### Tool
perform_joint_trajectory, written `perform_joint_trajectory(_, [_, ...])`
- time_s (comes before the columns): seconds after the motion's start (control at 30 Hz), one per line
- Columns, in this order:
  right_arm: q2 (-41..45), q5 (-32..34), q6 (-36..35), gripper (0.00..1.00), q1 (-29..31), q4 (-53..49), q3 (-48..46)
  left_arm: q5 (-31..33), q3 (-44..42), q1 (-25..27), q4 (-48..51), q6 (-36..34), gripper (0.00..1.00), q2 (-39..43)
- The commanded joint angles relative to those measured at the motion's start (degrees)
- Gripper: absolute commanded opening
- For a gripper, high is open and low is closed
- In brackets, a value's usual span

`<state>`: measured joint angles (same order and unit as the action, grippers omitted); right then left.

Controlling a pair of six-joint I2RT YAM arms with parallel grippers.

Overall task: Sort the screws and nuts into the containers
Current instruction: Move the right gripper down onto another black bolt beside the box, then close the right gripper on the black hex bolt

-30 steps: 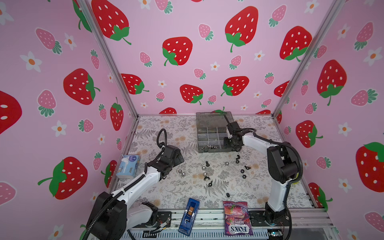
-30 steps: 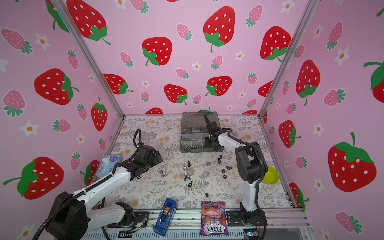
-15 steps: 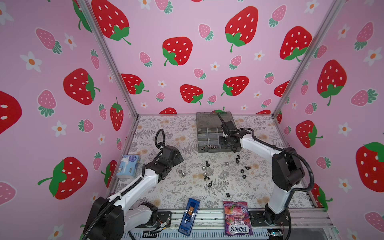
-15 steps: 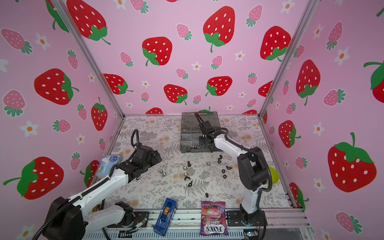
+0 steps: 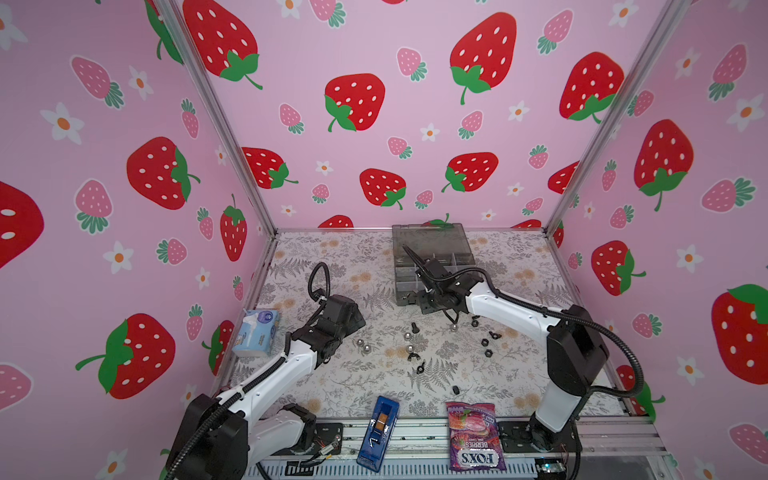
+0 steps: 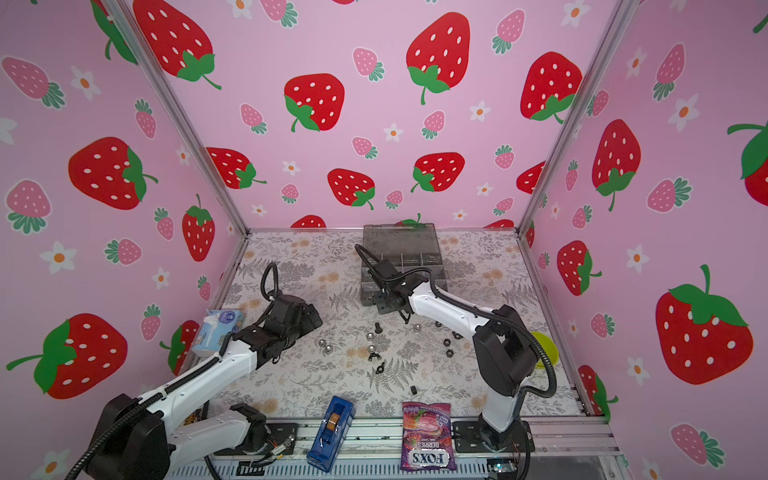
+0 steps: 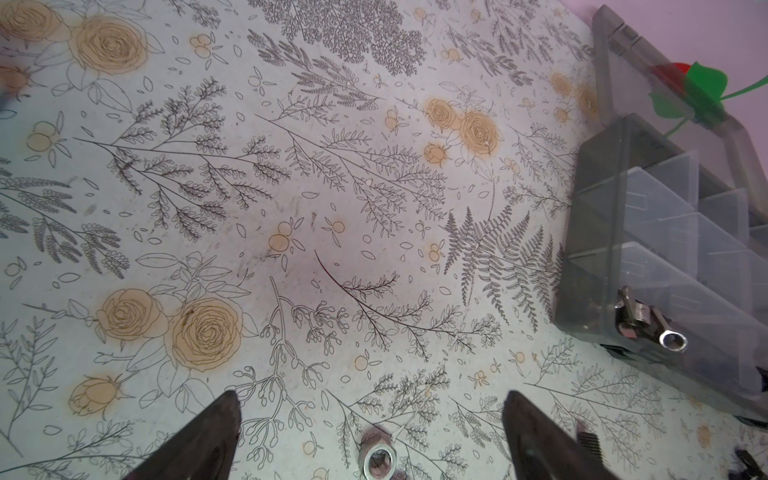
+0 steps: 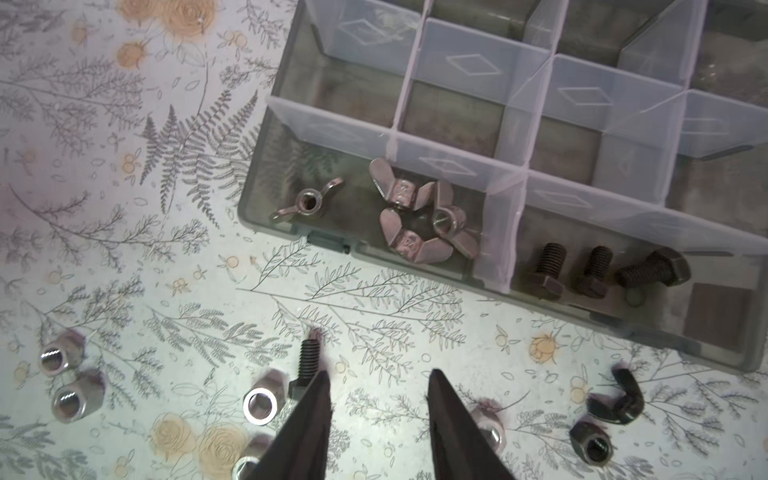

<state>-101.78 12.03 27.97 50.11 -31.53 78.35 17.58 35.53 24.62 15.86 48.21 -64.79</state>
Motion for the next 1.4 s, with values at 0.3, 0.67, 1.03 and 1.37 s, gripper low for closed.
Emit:
perform_joint_trajectory(0.3, [-11.44, -2.34, 0.60, 0.42, 4.51, -7.25, 5.86, 5.04, -0.54, -0.28, 2.24, 2.99, 0.99, 2.06])
perform_joint_trajectory(0.67, [-16.72, -3.95, 1.38, 0.41, 5.09, -6.80, 8.77, 4.65, -0.94, -0.63, 1.98, 2.87, 0.99, 1.85])
perform_joint_trajectory(1.03, [-19.09, -4.37, 1.22, 0.34, 5.10, -6.63, 8.72, 4.19, -1.33, -0.93, 1.74, 2.84, 0.99, 1.75])
perform_joint_trajectory(1.37, [-19.68, -5.08, 0.74, 0.15, 5.12, -6.09, 8.14, 3.80, -1.65, -1.07, 1.45, 2.86, 0.99, 1.60])
